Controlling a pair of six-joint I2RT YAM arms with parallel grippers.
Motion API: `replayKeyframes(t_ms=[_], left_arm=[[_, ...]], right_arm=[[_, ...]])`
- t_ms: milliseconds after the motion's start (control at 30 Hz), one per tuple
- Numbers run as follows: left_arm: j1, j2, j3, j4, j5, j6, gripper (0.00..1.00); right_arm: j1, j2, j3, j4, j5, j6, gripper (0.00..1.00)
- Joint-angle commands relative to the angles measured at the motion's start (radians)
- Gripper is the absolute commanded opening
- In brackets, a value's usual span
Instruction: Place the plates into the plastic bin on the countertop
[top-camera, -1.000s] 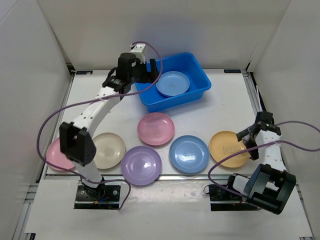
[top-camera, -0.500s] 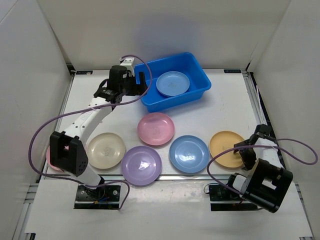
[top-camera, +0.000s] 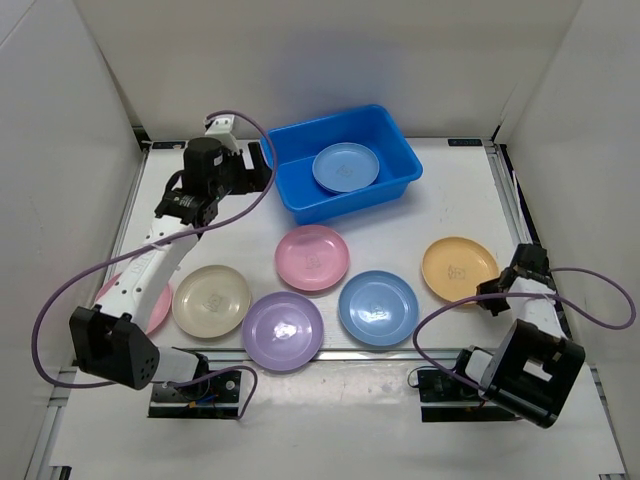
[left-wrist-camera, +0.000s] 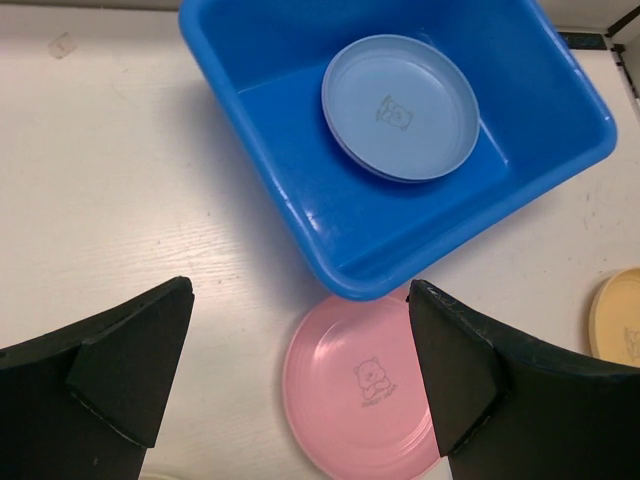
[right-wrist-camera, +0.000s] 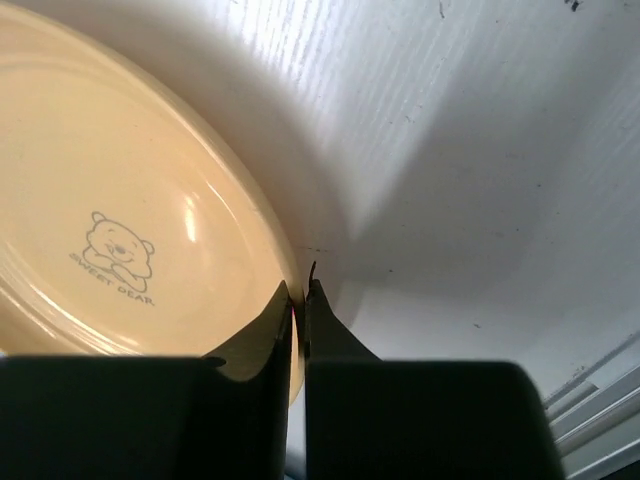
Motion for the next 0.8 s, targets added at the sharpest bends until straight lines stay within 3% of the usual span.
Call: replayKeyframes(t_ms=[0, 267, 433, 533, 767], left_arm=[[0.017, -0.051, -0.034, -0.015, -0.013, -0.012, 0.99], [0.043, -0.048, -0.106, -0.015, -0.004, -0.041, 0.99], [0.054, -0.029, -0.142, -0.015, 0.024, -0.073, 0.99], [0.055, -0.023, -0.188, -0.015, 0.060, -0.099, 0.99], [0.055, -0.023, -0.284, -0.034, 0.119, -0.101, 0.99]], right_arm=[[-0.003, -0.017, 0.032, -0.046, 0.088, -0.014, 0.00], [0.038, -0.176, 0.294, -0.070, 0.002, -0.081, 0.00], [0.177, -0.109, 0.501, 0.061, -0.067, -0.100, 0.00], [0.369, 0.013, 0.619, 0.150, -0.032, -0.124, 0.00], [0.621, 0.485, 1.036, 0.169, 0.051, -0.215, 0.00]])
